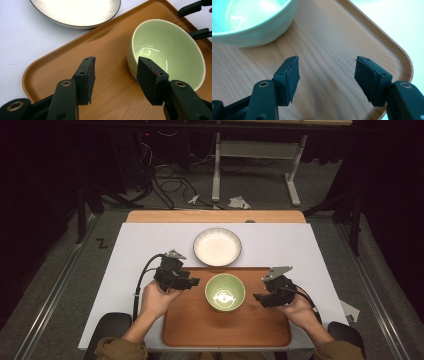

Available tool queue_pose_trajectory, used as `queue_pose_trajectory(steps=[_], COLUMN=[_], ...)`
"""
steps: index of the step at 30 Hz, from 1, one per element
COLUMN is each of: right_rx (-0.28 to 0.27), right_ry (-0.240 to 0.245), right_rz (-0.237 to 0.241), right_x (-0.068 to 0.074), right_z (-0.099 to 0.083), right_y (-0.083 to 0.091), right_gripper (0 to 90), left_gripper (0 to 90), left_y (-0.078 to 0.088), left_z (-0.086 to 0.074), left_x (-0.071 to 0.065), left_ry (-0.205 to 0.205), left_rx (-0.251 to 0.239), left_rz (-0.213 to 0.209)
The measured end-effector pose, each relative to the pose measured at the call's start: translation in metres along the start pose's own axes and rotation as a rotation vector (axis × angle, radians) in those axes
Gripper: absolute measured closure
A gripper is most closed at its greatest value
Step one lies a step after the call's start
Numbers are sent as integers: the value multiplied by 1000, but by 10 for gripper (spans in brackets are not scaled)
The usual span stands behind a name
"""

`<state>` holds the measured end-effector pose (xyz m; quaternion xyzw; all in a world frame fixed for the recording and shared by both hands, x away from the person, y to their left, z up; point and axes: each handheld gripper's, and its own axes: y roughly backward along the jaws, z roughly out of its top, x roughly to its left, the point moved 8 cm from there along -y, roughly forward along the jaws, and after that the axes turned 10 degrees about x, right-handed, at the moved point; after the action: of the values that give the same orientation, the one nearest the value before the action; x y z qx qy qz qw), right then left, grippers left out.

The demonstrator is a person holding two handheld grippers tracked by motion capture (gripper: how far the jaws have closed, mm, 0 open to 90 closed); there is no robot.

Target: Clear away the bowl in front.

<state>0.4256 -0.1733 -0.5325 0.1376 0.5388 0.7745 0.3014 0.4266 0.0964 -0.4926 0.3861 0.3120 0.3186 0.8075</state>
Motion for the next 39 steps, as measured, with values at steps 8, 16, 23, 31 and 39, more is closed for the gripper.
queue_pose_trajectory(steps=[8, 16, 23, 31, 39], right_rx=[-6, -5, -5, -2, 5], right_ry=[-4, -3, -4, 4, 10], right_rz=[-2, -1, 0, 1, 2], right_x=[1, 1, 1, 1, 1], right_z=[1, 1, 1, 1, 0], right_y=[-1, -1, -1, -1, -1], right_gripper=[368, 368, 368, 368, 368], left_gripper=[492, 491, 489, 486, 485], left_y=[-9, -14, -18, -22, -27], left_z=[-5, -8, -10, -13, -15], left_x=[3, 7, 7, 8, 11], left_ry=[4, 8, 6, -4, -1], left_rx=[26, 37, 46, 58, 70], left_rz=[13, 19, 23, 46, 59])
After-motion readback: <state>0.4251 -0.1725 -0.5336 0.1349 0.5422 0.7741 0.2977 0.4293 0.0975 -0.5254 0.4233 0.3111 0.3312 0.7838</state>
